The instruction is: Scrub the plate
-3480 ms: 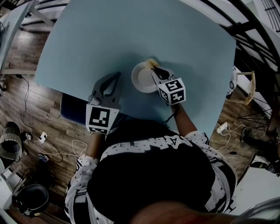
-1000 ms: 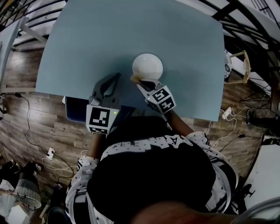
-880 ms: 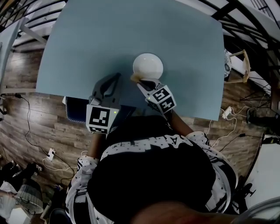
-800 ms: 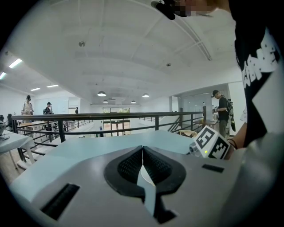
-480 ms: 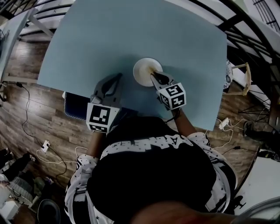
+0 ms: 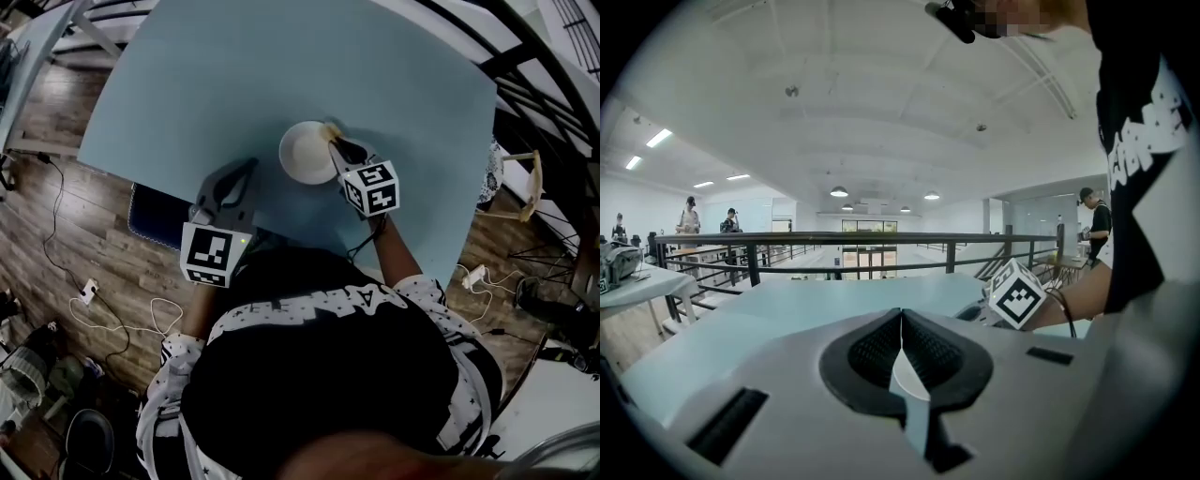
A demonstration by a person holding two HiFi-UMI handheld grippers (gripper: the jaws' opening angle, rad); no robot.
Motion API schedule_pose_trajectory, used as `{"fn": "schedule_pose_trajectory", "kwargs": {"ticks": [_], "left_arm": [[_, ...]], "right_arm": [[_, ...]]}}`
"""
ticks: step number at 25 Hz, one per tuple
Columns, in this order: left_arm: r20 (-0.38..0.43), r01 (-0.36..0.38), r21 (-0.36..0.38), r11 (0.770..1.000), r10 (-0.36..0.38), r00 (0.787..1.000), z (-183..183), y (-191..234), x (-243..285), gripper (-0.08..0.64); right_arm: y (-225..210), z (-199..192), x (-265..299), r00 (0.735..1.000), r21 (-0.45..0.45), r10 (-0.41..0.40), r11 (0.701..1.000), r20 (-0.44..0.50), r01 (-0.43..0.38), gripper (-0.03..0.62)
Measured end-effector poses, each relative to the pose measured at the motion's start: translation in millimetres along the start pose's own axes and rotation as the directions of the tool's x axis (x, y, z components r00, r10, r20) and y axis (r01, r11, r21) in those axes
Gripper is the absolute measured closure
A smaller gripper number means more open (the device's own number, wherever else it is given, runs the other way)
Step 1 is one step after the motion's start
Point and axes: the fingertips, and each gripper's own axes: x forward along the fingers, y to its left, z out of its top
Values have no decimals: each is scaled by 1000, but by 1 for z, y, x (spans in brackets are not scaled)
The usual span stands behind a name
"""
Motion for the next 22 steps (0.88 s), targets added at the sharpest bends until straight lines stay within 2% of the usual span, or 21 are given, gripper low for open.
{"fn": "schedule_pose_trajectory", "kwargs": {"ticks": [6,22], "left_arm": [[-6,-30,-2,1000,30,1000,-2,7,-3,546],[-1,-14,0,1000,14,1000,-3,2,-8,546]], "right_arm": [[2,-7,11,1000,7,19,1000,-18,-19,540],[36,-22,10,996,-12,69,997,-57,-70,540]]}}
